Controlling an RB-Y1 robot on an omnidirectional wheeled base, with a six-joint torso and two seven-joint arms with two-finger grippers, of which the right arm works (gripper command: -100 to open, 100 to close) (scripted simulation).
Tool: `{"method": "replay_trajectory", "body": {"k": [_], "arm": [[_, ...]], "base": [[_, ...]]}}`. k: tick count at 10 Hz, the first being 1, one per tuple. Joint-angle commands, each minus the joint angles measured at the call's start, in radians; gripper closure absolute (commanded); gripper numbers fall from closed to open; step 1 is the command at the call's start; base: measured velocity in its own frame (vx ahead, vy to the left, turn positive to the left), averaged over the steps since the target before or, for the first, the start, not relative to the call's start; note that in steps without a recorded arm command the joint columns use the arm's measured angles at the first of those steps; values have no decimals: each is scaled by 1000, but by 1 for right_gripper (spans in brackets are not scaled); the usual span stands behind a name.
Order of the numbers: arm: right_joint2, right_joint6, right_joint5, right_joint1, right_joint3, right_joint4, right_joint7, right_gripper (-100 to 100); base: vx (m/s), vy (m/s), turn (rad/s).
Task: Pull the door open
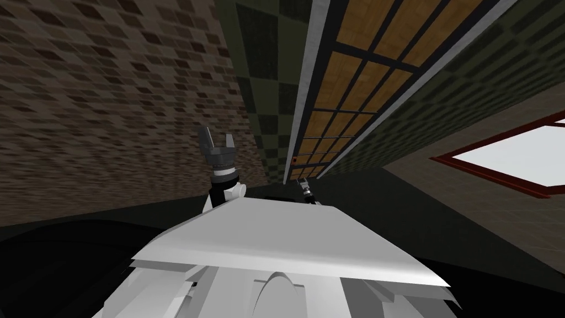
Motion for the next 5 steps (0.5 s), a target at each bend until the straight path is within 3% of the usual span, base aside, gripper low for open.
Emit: {"method": "replay_trajectory", "body": {"k": [1, 3, 4, 5], "arm": [[-14, 13, -30, 13, -1, -19, 3, -100], [-34, 8, -81, 12, -7, -5, 13, -100], [-34, 8, -81, 12, -7, -5, 13, -100], [-44, 5, -107, 11, -10, 2, 18, -100]], "base": [[-1, 24, 96], [17, 29, 223], [21, 20, 59], [16, 25, 101]]}}
